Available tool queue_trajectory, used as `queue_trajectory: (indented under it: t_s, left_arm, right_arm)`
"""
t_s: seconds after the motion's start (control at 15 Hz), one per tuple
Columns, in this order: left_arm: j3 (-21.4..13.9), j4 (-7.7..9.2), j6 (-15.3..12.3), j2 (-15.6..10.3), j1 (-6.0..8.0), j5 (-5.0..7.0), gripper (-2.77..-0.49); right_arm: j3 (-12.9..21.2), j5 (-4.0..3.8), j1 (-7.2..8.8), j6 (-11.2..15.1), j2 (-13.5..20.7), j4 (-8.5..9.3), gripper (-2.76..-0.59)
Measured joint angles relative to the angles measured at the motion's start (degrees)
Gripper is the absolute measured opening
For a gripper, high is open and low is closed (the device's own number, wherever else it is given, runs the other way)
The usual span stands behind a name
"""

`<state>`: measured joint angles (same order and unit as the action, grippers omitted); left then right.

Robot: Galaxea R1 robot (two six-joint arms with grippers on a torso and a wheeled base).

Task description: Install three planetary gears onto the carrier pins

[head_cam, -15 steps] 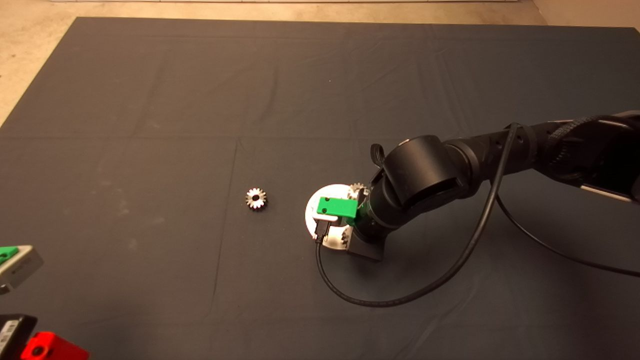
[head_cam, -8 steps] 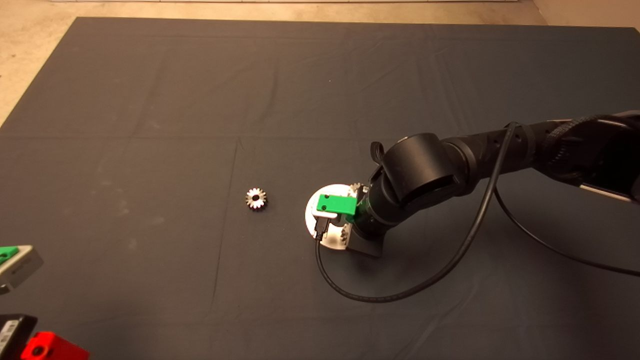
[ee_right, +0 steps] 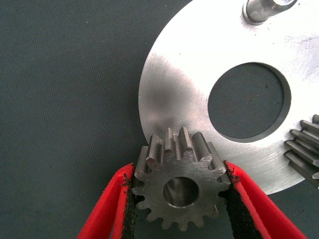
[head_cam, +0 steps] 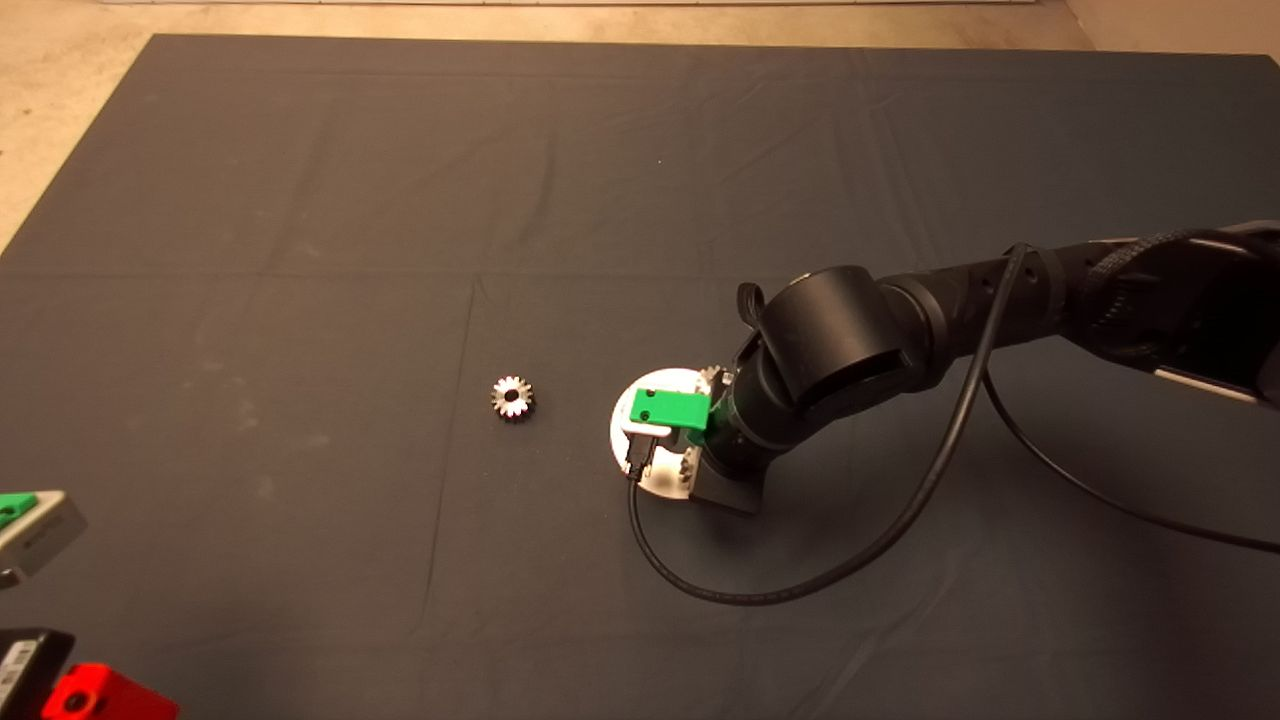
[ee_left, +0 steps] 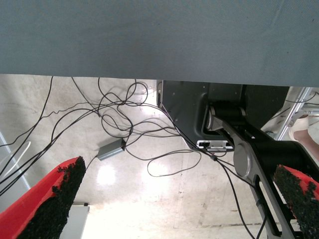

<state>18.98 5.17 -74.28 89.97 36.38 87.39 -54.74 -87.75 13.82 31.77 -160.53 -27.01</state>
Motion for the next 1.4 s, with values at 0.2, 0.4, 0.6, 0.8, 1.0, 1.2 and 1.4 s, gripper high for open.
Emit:
queue_trajectory:
  t_s: [0.2, 0.4, 0.6, 0.8, 1.0, 1.2, 1.4]
  left_arm:
    - [0.0, 0.01, 0.0, 0.0, 0.0, 0.0, -0.51]
    - [0.0, 0.01, 0.0, -0.02, 0.0, 0.0, -0.51]
    - [0.0, 0.01, 0.0, -0.02, 0.0, 0.0, -0.51]
    - [0.0, 0.04, 0.0, -0.02, 0.0, 0.0, -0.51]
    - [0.0, 0.04, 0.0, -0.02, 0.0, 0.0, -0.51]
    - [0.0, 0.04, 0.0, -0.02, 0.0, 0.0, -0.51]
    - [0.0, 0.04, 0.0, -0.02, 0.0, 0.0, -0.51]
  right_arm:
    - [-0.11, 0.08, -0.01, 0.0, -0.03, -0.82, -2.28]
    - [-0.24, 0.15, -0.02, 0.0, -0.12, -1.59, -2.29]
    - [-0.26, 0.13, -0.1, 0.0, -0.12, -1.82, -2.28]
    - [-0.33, -0.06, -1.11, 0.0, -0.11, -2.53, -2.29]
    - [-0.37, -0.09, -1.16, 0.0, -0.11, -2.63, -2.29]
    - [-0.37, -0.17, -1.65, 0.0, -0.11, -3.05, -2.29]
    - [-0.37, -0.18, -1.78, 0.0, -0.11, -3.24, -2.28]
